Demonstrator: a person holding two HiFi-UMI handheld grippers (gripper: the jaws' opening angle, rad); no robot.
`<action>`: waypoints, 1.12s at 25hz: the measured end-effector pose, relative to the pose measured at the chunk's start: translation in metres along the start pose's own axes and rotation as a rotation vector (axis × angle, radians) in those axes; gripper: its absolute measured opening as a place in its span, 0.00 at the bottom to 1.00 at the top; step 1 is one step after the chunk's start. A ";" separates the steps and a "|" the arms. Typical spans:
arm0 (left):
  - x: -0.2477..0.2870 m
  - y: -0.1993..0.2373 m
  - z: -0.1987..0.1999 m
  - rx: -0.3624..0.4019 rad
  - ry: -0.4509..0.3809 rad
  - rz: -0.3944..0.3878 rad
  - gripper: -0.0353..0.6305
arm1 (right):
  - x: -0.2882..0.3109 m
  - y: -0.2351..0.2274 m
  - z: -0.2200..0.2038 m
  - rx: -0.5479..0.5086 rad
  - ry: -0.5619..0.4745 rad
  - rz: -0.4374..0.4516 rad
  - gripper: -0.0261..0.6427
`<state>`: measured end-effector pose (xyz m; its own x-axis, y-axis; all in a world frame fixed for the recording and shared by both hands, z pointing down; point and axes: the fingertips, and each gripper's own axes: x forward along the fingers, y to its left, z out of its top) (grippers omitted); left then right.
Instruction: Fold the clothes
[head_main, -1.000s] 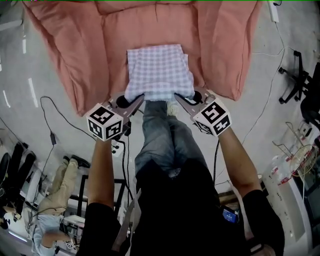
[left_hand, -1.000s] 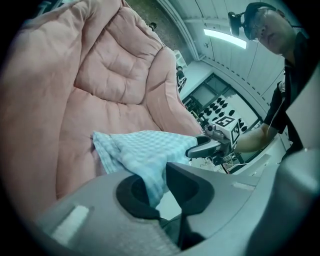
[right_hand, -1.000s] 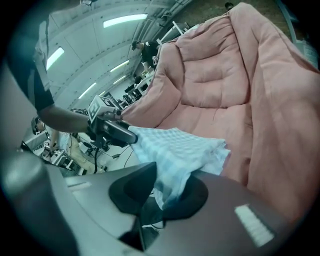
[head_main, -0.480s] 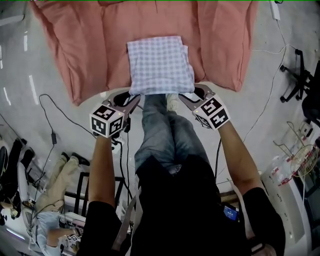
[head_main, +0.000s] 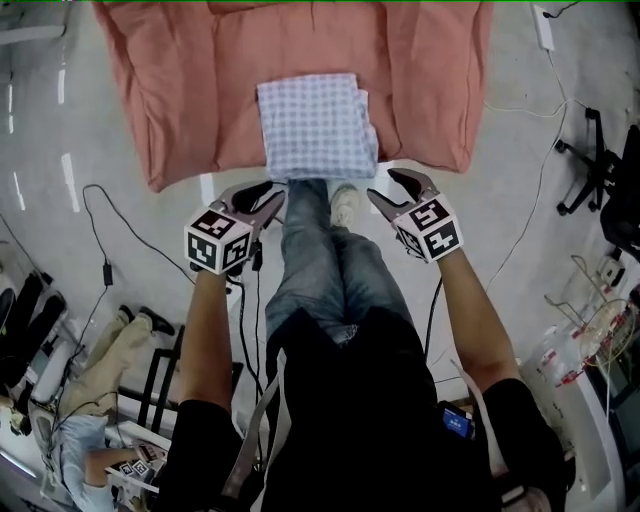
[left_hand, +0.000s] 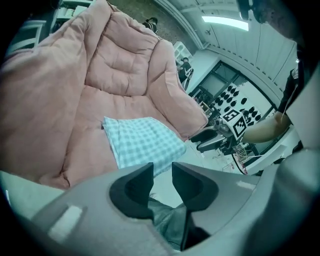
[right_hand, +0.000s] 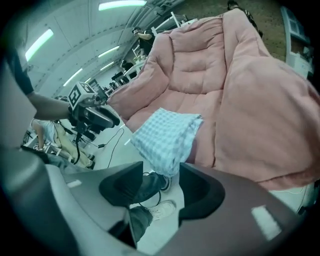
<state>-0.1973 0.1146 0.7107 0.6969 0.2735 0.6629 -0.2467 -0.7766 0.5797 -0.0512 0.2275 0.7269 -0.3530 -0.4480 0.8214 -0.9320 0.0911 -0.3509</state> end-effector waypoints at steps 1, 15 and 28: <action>-0.004 -0.006 0.004 0.001 -0.011 0.002 0.24 | -0.009 0.002 0.002 0.007 -0.018 -0.004 0.37; -0.133 -0.124 0.161 0.106 -0.381 0.185 0.12 | -0.202 0.044 0.148 -0.066 -0.446 -0.088 0.20; -0.267 -0.189 0.257 0.232 -0.642 0.299 0.08 | -0.322 0.107 0.248 -0.159 -0.695 -0.164 0.14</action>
<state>-0.1632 0.0428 0.3024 0.8963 -0.2985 0.3280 -0.3885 -0.8851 0.2562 -0.0171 0.1608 0.3130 -0.1236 -0.9230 0.3644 -0.9877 0.0789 -0.1351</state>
